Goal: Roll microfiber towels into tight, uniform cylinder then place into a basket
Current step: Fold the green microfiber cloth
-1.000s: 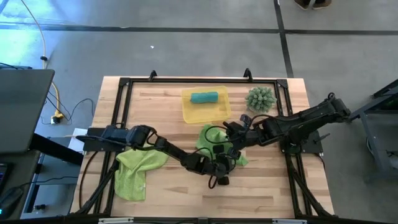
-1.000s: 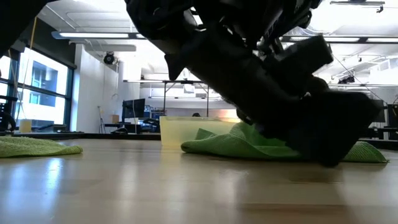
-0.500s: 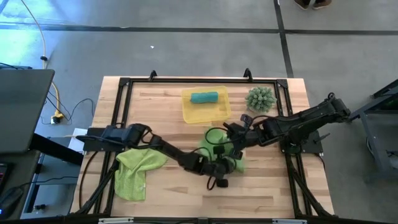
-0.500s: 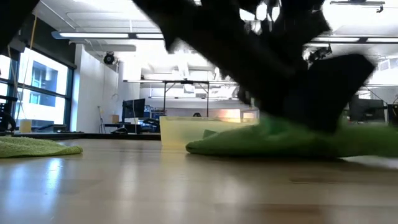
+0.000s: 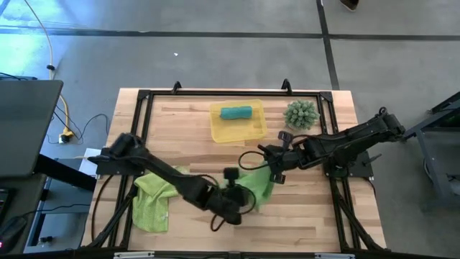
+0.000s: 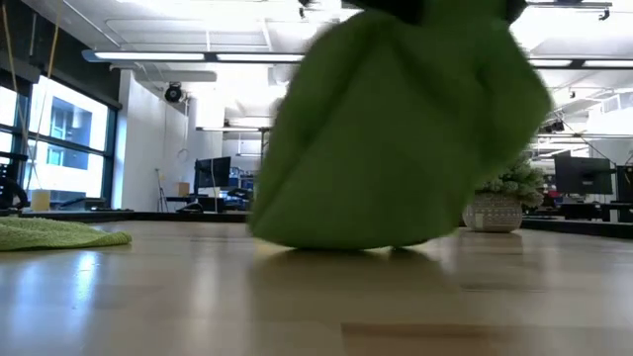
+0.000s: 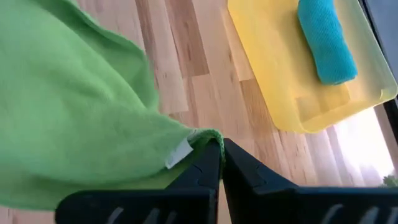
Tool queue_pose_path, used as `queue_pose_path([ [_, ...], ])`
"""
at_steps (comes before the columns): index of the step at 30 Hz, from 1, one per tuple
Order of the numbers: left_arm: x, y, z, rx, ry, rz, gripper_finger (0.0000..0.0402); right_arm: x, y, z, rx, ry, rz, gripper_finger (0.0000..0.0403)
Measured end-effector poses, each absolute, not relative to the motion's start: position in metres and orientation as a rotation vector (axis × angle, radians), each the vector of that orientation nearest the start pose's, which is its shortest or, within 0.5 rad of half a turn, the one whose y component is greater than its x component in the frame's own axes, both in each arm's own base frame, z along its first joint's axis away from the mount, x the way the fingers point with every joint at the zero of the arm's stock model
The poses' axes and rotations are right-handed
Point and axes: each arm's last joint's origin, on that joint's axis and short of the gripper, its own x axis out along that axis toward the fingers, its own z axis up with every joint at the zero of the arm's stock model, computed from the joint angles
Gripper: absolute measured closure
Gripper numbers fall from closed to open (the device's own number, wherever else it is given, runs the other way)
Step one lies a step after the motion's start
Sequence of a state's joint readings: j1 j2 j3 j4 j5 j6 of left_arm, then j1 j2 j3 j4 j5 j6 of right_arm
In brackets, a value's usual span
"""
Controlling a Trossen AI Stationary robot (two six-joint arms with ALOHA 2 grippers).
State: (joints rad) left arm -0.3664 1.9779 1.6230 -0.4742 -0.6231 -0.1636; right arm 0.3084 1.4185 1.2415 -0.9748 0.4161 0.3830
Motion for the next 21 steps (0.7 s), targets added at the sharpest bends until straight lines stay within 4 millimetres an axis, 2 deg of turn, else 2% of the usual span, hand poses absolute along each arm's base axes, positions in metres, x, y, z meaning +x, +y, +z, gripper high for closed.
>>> queue_pose_path([
  [5, 0.381, -0.143, 0.271, 0.176, 0.802, 0.345, 0.0400, 0.264, 0.076, 0.297, -0.101, 0.978, -0.270, 0.0403],
  [11, 0.353, -0.154, 0.272, 0.085, 0.886, 0.439, 0.0400, 0.272, 0.094, 0.302, -0.145, 0.816, -0.211, 0.0403],
  [13, 0.348, -0.158, 0.267, 0.074, 0.885, 0.463, 0.0400, 0.273, 0.099, 0.292, -0.164, 0.776, -0.208, 0.0403],
  [17, 0.340, -0.168, 0.255, 0.028, 0.861, 0.504, 0.0401, 0.275, 0.106, 0.260, -0.136, 0.699, -0.160, 0.0403],
  [21, 0.332, -0.176, 0.235, -0.056, 0.800, 0.570, 0.0400, 0.272, 0.112, 0.232, -0.106, 0.601, -0.114, 0.0403],
])
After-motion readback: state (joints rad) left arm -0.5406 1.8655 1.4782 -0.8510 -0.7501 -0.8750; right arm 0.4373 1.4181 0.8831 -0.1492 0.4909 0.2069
